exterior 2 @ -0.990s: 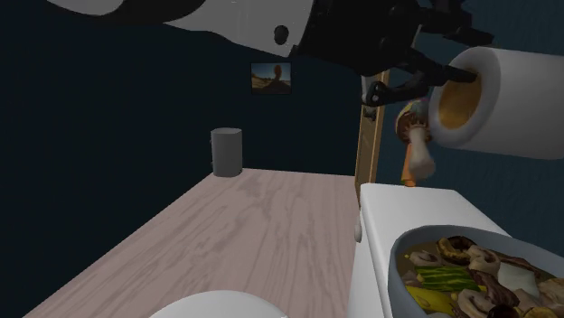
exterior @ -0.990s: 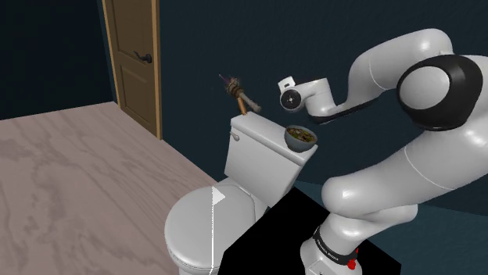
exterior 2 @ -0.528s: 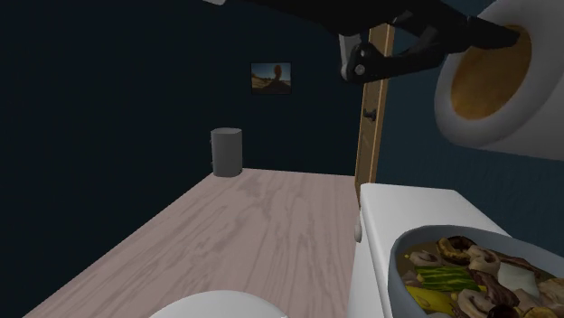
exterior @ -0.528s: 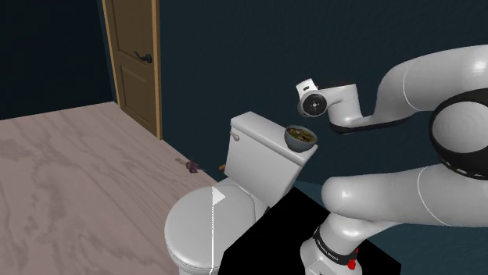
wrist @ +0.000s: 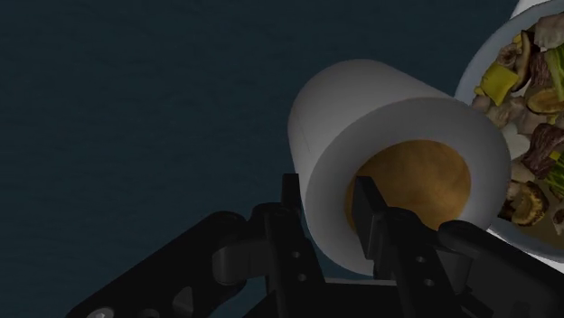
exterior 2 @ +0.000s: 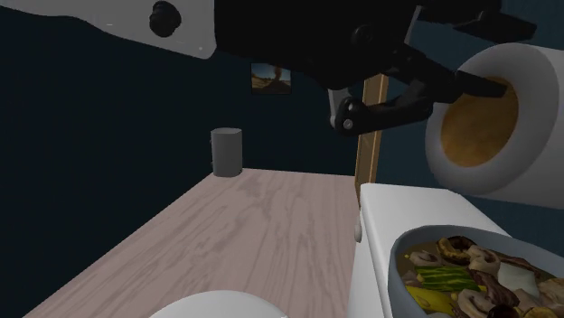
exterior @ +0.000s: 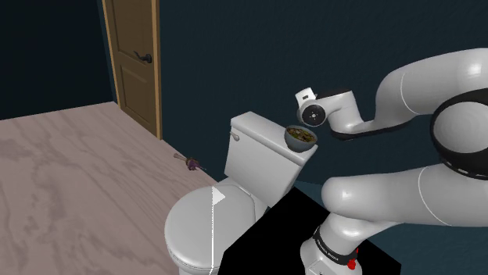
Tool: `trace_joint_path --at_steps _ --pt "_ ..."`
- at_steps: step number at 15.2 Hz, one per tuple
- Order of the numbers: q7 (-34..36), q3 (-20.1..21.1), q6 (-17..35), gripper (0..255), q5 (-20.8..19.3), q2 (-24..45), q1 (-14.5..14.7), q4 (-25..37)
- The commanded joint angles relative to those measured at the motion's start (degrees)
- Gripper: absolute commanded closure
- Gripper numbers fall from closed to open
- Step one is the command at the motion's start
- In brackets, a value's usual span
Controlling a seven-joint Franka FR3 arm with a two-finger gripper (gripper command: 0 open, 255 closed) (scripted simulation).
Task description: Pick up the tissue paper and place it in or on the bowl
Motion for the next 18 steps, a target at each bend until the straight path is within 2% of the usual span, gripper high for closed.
trace_joint_path --at_steps 1,13,18 --pt "2.7 0.25 -1.16 255 -2.05 1.13 0.29 -0.52" --pt "15.67 2.07 -9.1 255 -10.79 9.06 1.82 -3.14" --pt "15.66 2.04 -9.12 255 -10.78 9.07 1.85 -3.14"
